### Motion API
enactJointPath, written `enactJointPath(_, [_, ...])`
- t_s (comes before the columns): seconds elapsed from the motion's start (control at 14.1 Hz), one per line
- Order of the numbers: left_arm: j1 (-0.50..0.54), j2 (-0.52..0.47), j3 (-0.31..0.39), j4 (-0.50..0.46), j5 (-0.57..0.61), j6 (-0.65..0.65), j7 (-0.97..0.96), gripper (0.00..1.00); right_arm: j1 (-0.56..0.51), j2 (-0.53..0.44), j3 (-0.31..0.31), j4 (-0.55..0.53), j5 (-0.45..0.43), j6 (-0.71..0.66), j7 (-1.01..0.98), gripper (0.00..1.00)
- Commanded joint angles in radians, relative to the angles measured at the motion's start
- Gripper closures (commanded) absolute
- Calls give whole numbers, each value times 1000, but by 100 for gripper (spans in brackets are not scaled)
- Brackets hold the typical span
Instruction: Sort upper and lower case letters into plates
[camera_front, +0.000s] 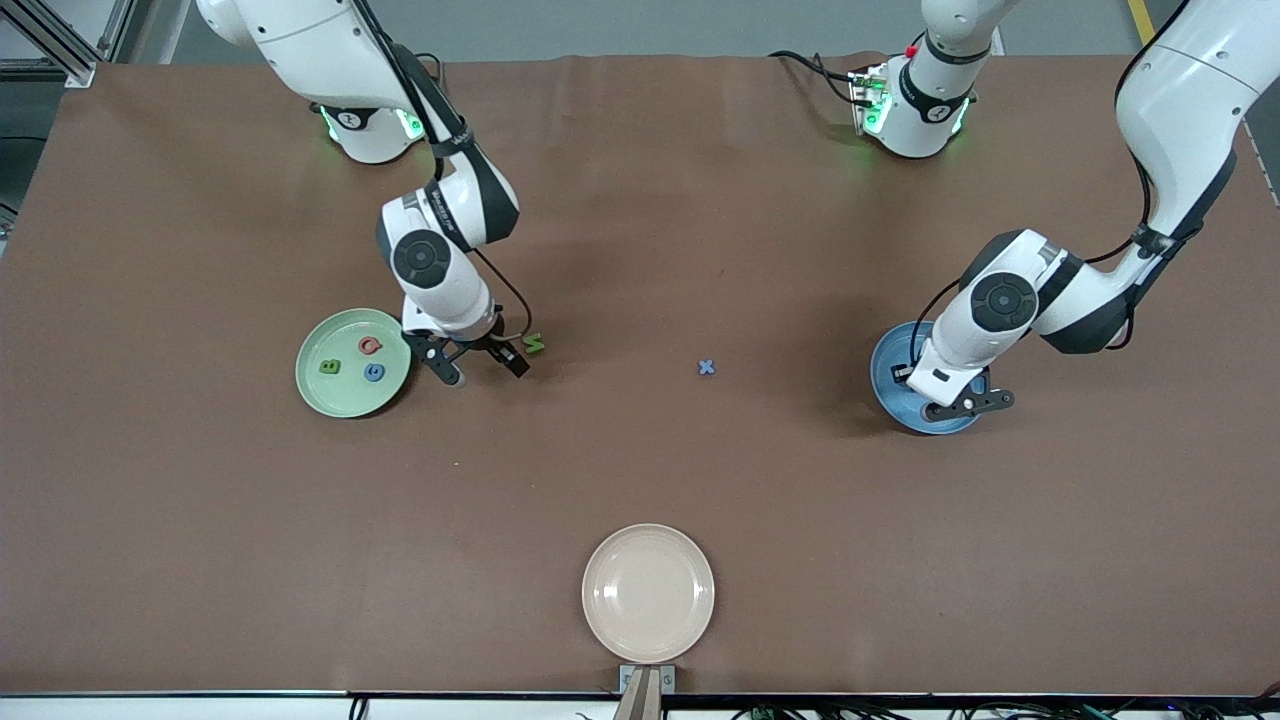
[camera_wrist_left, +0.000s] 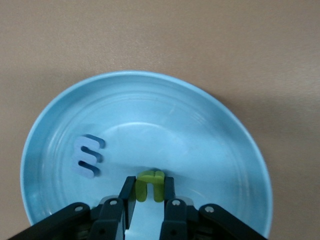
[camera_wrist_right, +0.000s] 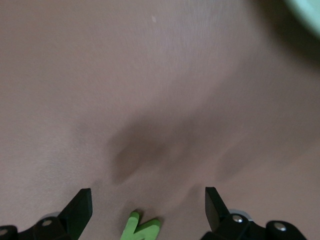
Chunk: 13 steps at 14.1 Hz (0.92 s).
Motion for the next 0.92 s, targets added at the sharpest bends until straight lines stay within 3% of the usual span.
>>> enactJointPath(0.0, [21, 20, -10, -2, 40, 18, 20, 92, 49, 44, -9, 14, 17, 52, 125, 2])
enactJointPath(0.14, [30, 19, -10, -2, 41, 21, 20, 89, 82, 60, -10, 24, 15, 55, 174, 3])
enactJointPath(0.21, [30, 16, -10, 0, 41, 21, 20, 73, 84, 60, -10, 24, 15, 53, 182, 5])
enactJointPath(0.28, [36, 5, -14, -2, 40, 20, 14, 41, 86, 60, -10, 24, 15, 52, 183, 6])
enactJointPath(0.36, [52, -16, -36, -10, 35, 9, 13, 18, 92, 60, -10, 24, 15, 52, 192, 8])
enactJointPath(0.5, [82, -29, -123, -10, 24, -29, 5, 0, 116, 60, -12, 23, 15, 44, 209, 17])
enactJointPath(0.71, [84, -27, -252, 16, -28, -102, -27, 0, 115, 60, -12, 23, 6, 43, 203, 57])
enactJointPath(0.85, [23, -9, -277, 55, -78, -102, -47, 0, 110, 60, -12, 23, 4, 40, 200, 91])
